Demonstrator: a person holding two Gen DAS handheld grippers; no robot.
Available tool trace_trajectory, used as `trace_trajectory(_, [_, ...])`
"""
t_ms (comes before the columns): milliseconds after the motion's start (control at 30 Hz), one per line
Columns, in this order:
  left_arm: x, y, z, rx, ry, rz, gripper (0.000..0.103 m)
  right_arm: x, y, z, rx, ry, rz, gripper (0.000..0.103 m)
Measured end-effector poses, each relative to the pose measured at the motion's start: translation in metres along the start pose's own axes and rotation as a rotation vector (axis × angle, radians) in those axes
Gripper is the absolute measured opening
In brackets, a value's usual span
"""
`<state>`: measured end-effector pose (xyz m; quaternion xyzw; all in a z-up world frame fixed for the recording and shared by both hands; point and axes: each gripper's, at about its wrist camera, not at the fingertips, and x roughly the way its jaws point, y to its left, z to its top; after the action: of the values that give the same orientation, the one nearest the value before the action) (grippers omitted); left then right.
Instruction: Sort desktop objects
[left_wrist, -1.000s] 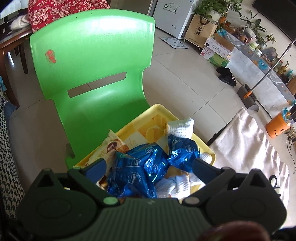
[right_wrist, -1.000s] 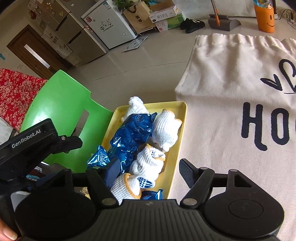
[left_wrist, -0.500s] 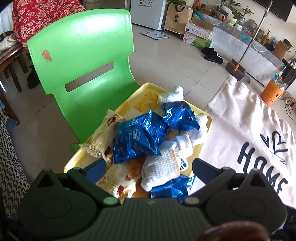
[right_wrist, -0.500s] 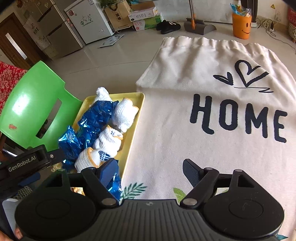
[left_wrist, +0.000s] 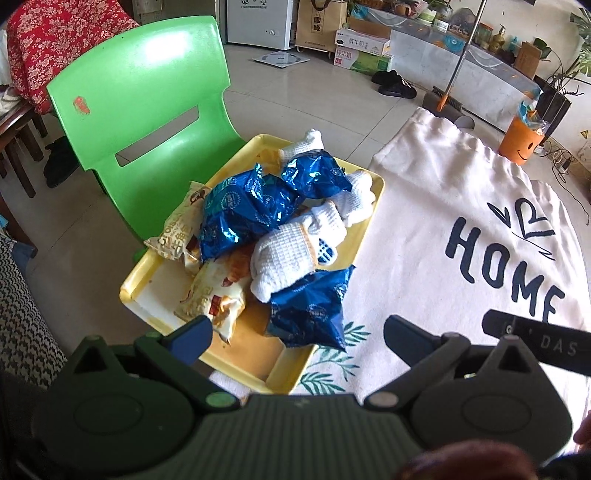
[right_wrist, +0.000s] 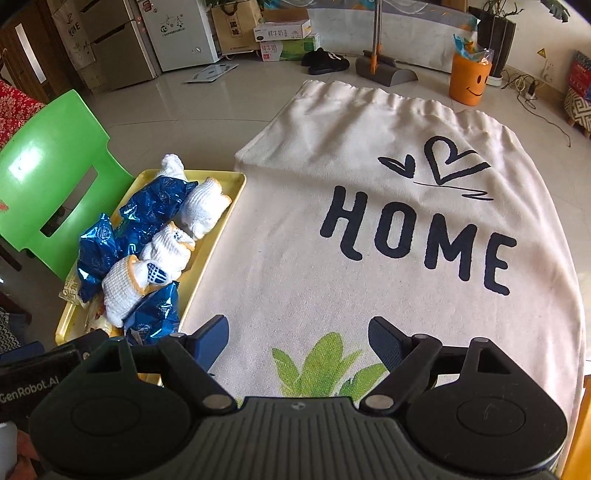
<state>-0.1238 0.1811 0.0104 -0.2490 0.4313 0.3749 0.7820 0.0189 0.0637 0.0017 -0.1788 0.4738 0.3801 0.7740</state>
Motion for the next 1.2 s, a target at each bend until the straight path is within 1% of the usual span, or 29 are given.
trace_trajectory(100, [-0.006,-0.009,-0.007,0.012,0.006,0.009,0.102,0.002,-0.006,0.001,0.001,0.003,-0.006,0.083])
trace_trajectory(167, [-0.008,-0.014,-0.011,0.026,0.011,0.019,0.102,0.002,-0.008,0.002,-0.009,0.000,0.012,0.083])
trace_trajectory(267, [-0.009,-0.020,-0.017,0.049,0.026,0.032,0.102,0.005,-0.005,0.004,-0.040,0.007,0.033,0.084])
trace_trajectory(400, [-0.008,-0.021,-0.023,0.053,0.048,0.039,0.102,0.011,0.002,0.004,-0.089,0.023,0.037,0.084])
trace_trajectory(567, [-0.009,-0.023,-0.026,0.054,0.046,0.059,0.102,0.011,0.010,0.004,-0.133,0.019,0.052,0.084])
trace_trajectory(767, [-0.008,-0.023,-0.027,0.043,0.065,0.049,0.102,0.013,0.020,0.002,-0.180,0.018,0.050,0.084])
trace_trajectory(1200, [-0.010,-0.026,-0.029,0.059,0.077,0.040,0.102,0.015,0.028,0.000,-0.203,0.020,0.058,0.084])
